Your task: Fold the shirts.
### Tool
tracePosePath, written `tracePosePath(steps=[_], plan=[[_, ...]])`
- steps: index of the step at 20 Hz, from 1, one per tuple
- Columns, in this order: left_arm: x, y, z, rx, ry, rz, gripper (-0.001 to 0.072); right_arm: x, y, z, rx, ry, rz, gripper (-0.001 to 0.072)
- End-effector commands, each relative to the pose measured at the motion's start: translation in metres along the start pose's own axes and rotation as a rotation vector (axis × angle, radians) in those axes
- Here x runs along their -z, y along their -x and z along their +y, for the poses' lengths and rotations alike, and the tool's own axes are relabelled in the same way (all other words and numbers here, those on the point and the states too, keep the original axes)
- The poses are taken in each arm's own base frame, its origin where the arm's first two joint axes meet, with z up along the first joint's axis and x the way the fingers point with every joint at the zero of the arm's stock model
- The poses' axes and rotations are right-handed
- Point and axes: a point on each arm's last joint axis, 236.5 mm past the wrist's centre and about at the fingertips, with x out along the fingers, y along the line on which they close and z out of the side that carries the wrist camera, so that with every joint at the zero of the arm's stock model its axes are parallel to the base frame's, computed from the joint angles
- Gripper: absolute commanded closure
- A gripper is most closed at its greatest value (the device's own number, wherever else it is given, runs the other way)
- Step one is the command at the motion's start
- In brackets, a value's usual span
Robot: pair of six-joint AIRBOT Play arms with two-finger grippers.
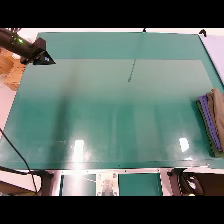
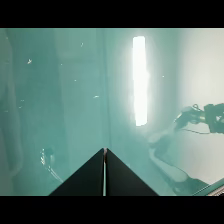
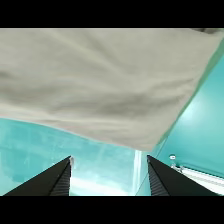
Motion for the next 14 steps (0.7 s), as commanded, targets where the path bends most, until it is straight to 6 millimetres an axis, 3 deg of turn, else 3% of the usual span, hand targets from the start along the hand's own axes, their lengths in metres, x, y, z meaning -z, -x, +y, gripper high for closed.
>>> tracePosePath(steps=[1,2,3,7,10,12,14], plan=[[0.000,0.000,0.000,0.000,-0.002,0.002,0.0685,-0.001,0.000,0.008,0.002,0.022,-0.014,0.0382],[-0.001,0.000,0.000,0.000,-0.008,-0.006,0.0684,0.002,0.000,0.023,-0.028,0.054,-0.010,0.0637],[-0.004,0.000,0.000,0.001,-0.008,-0.017,0.0685,0.007,0.000,0.044,-0.074,0.109,-0.004,0.0693],[-0.008,-0.008,-0.015,0.014,-0.037,-0.031,0.0686,0.045,0.001,0.151,-0.198,0.416,-0.053,0.0694],[0.022,-0.029,-0.054,0.024,-0.135,0.037,0.0686,0.104,0.001,0.225,-0.241,0.699,-0.132,0.0695],[0.049,-0.047,-0.070,0.025,-0.168,0.048,0.0686,0.158,-0.013,0.246,-0.245,0.843,-0.105,0.0695],[0.090,-0.063,-0.073,0.037,-0.153,0.075,0.0685,0.214,-0.033,0.247,-0.245,0.983,-0.079,0.0695]])
